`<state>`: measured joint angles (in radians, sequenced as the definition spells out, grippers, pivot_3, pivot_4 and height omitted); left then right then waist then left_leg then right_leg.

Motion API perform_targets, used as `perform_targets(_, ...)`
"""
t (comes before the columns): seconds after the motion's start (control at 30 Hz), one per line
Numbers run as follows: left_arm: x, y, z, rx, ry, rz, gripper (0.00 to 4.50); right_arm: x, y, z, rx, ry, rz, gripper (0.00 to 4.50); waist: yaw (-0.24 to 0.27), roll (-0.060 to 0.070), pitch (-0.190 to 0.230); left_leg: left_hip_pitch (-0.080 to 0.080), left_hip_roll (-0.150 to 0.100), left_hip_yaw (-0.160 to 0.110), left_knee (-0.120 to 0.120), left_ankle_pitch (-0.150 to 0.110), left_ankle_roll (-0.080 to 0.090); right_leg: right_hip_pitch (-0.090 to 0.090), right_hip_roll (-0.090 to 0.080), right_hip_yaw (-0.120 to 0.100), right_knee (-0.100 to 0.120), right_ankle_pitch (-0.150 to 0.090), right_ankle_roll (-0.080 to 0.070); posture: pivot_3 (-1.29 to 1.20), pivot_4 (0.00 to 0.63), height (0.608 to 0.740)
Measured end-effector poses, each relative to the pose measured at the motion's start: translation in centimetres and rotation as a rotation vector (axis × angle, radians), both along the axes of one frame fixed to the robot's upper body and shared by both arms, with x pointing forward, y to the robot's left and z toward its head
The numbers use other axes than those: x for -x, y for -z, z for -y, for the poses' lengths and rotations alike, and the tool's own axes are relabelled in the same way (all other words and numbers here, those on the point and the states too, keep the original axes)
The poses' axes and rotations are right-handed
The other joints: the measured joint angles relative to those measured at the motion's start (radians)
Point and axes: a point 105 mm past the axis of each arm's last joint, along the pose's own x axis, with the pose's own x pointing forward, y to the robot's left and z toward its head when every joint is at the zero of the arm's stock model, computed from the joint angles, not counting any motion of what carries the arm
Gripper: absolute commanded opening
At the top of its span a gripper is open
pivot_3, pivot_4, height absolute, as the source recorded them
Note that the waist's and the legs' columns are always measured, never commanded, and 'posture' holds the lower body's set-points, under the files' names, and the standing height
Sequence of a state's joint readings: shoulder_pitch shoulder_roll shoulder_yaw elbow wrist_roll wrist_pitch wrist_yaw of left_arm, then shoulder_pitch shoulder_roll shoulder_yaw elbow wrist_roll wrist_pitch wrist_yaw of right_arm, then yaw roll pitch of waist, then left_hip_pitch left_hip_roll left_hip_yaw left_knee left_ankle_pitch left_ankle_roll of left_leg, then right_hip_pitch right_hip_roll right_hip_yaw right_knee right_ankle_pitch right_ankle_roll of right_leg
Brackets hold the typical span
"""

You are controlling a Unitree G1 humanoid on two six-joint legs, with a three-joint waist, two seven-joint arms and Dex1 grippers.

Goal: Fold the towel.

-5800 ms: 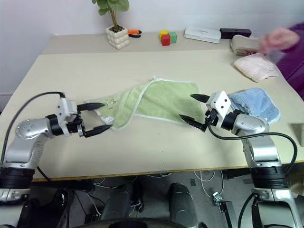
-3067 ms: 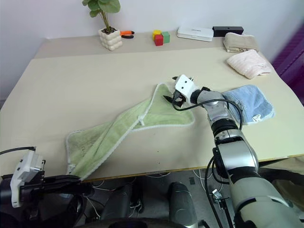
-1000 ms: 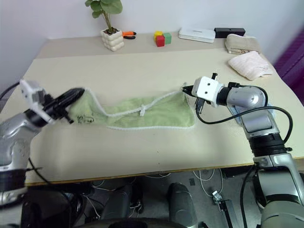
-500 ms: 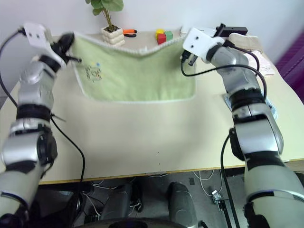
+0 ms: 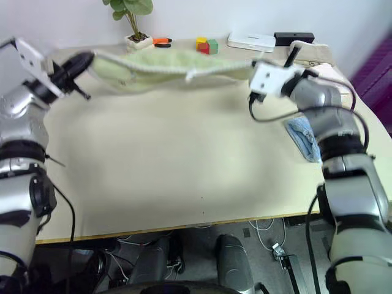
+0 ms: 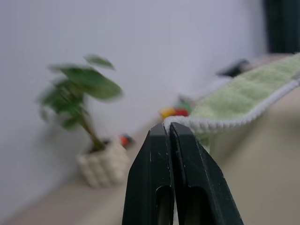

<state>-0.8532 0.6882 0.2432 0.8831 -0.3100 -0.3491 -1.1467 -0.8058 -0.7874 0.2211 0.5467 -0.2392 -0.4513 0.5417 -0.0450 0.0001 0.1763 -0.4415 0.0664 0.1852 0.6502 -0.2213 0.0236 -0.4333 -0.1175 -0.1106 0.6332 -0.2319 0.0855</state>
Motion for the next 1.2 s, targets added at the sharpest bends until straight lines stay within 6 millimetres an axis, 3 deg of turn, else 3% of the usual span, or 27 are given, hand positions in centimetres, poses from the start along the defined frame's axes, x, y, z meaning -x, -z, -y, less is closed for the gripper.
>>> perform_targets(0.07, 1.4, 3.3, -0.4, -0.023, 0.056, -0.109, 0.0, 2.0, 4.1, 0.7, 0.048, -0.017, -0.161, 0.05, 0.0, 0.0, 0.001, -0.001, 0.0, 0.0, 0.001, 0.0, 0.0, -0.001, 0.0, 0.0, 0.001, 0.0, 0.0, 0.0, 0.15, 0.74)
perform_targets(0.13, 2.9, 5.4, -0.8, -0.047, 0.108, -0.193, 0.0, 3.7, 6.2, 1.2, 0.116, -0.039, -0.266, 0.05, 0.0, 0.0, 0.001, -0.001, 0.0, 0.0, 0.003, 0.0, 0.0, -0.001, 0.0, 0.0, 0.002, 0.0, 0.0, 0.0, 0.15, 0.74)
perform_targets(0.33, 6.3, 6.1, -1.9, -0.197, 0.218, -0.272, 0.0, 6.8, 4.2, 2.3, 0.139, -0.077, -0.406, 0.05, 0.003, -0.001, 0.0, 0.0, 0.002, -0.005, 0.006, -0.002, 0.002, 0.001, -0.001, 0.0, 0.001, 0.001, -0.002, 0.0, 0.15, 0.74)
perform_targets(0.53, 9.0, 8.2, -2.6, -0.236, 0.286, -0.44, 0.0, 10.7, 7.2, 2.5, 0.157, -0.13, -0.693, 0.05, 0.008, -0.001, 0.0, -0.003, 0.003, -0.006, 0.011, -0.005, 0.007, 0.0, -0.003, -0.001, 0.001, 0.001, -0.002, 0.0, 0.15, 0.74)
perform_targets(0.83, 12.3, 9.3, -3.2, -0.201, 0.312, -0.561, 0.0, 13.5, 7.2, 2.5, 0.199, -0.157, -0.813, 0.05, 0.012, -0.001, 0.0, -0.003, 0.003, -0.006, 0.013, -0.011, 0.01, -0.004, -0.006, -0.001, 0.001, -0.001, -0.006, 0.0, 0.15, 0.74)
perform_targets(0.9, 11.9, 8.6, -3.0, -0.189, 0.291, -0.523, 0.0, 13.3, 7.1, 2.7, 0.205, -0.154, -0.796, 0.05, 0.016, -0.001, 0.0, -0.003, 0.002, -0.006, 0.013, -0.011, 0.011, -0.004, -0.007, -0.001, 0.001, -0.001, -0.006, 0.0, 0.15, 0.74)
perform_targets(1.03, 9.8, 6.9, -1.8, -0.123, 0.252, -0.399, 0.0, 10.6, 5.5, 3.1, 0.22, -0.115, -0.671, 0.05, 0.026, -0.001, 0.0, -0.003, 0.002, -0.005, 0.015, -0.012, 0.011, -0.004, -0.007, -0.001, 0.001, 0.0, -0.007, 0.0, 0.15, 0.74)
perform_targets(1.2, 6.6, 5.3, -1.3, -0.06, 0.186, -0.287, 0.0, 7.0, 4.8, 1.7, 0.251, -0.137, -0.562, 0.05, 0.026, -0.001, 0.0, -0.004, 0.001, -0.001, 0.015, -0.007, 0.01, -0.001, -0.005, 0.0, 0.001, 0.002, -0.004, 0.0, 0.15, 0.74)
